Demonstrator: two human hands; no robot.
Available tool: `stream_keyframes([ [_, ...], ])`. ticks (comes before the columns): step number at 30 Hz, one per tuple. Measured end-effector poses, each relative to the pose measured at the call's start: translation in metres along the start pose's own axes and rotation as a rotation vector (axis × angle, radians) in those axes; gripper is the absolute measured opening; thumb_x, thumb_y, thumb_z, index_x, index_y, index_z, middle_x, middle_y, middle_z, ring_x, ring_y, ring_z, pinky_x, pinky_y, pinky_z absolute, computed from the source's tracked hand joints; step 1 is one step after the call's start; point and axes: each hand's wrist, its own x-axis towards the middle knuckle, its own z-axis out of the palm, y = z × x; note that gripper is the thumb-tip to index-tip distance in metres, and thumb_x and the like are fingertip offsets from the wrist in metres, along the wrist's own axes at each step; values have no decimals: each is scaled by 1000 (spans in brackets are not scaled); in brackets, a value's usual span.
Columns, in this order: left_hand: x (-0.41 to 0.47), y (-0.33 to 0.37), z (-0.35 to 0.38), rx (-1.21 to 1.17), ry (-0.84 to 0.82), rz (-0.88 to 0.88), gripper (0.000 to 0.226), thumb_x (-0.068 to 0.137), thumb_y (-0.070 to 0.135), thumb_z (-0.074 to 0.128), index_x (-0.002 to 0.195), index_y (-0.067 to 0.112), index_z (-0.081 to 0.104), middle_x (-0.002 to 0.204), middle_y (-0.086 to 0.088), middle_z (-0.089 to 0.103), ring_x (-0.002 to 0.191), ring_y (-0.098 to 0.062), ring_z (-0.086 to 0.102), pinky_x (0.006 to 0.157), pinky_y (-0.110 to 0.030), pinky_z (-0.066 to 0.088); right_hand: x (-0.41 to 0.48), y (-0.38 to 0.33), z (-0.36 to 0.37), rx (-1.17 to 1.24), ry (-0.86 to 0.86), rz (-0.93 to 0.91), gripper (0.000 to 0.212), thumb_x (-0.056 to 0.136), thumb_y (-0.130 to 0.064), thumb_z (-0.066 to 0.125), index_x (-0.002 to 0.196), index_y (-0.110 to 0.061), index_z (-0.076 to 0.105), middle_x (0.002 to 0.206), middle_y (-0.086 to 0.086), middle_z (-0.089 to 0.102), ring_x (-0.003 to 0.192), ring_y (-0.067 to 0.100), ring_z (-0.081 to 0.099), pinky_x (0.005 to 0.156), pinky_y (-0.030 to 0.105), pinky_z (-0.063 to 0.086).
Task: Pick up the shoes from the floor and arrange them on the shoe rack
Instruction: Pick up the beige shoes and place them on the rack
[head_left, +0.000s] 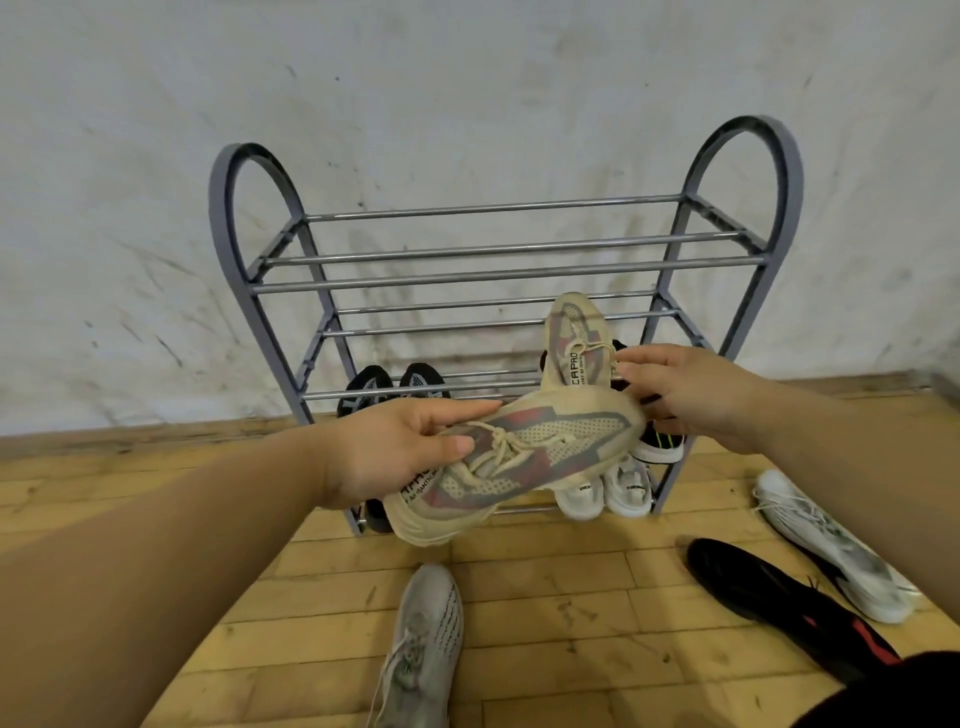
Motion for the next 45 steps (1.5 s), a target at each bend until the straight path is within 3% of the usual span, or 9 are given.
stream_keyframes([
  [4,-7,-14,-15,-68,85,-8,48,107,18,51,150,39,47,126,12,74,113,-8,71,88,-19,55,7,4,4,-25,33,65,48,104,-47,54,151,-43,44,136,0,55,110,24,63,91,39,51],
  [9,-3,-22,-38,-312,180,-77,44,106,21,52,145,42,52,129,-4,74,116,-32,70,98,-46,52,16,8,18,51,-31,134,50,102,-50,55,149,-56,39,139,1,52,108,24,66,88,40,55],
  [20,72,-15,-4,-439,593,-56,41,108,26,54,146,41,51,124,0,73,99,-21,74,71,-32,58,50,16,42,253,-2,116,36,107,-21,55,129,-49,53,120,-1,67,113,30,67,82,35,57],
  [25,118,5,19,-455,669,-25,50,106,32,55,154,37,42,133,-2,67,111,-25,70,96,-47,59,62,21,35,347,71,78,53,103,-11,60,149,-36,50,128,7,67,105,27,71,74,35,61],
  [28,140,20,32,-499,687,-7,55,106,31,55,157,36,37,142,-2,62,117,-24,67,103,-47,55,67,25,19,292,132,37,55,103,-13,62,150,-37,49,129,7,67,106,28,70,84,41,62],
  [33,173,46,57,-469,687,11,55,108,30,49,160,35,31,154,-2,50,119,-22,60,96,-35,53,72,32,-17,100,320,-35,54,96,-28,68,146,-42,54,147,3,59,108,24,70,92,45,61],
  [37,193,53,73,-164,630,-13,59,105,40,49,160,40,26,154,-13,42,126,-37,57,107,-48,51,67,29,-40,-93,431,-65,53,103,-36,59,154,-28,47,156,2,48,123,26,60,104,39,51],
  [41,184,60,78,429,512,-65,79,94,71,47,161,45,13,154,-17,27,143,-43,29,118,-53,30,60,31,-41,-397,366,-91,62,93,-57,59,149,-35,44,143,7,57,124,31,57,90,34,46],
  [45,171,56,68,501,370,-164,98,84,73,59,161,49,3,162,-15,18,151,-42,17,119,-53,25,64,41,-38,-545,253,-71,91,76,-64,68,156,-41,30,141,12,52,118,34,58,95,41,53],
])
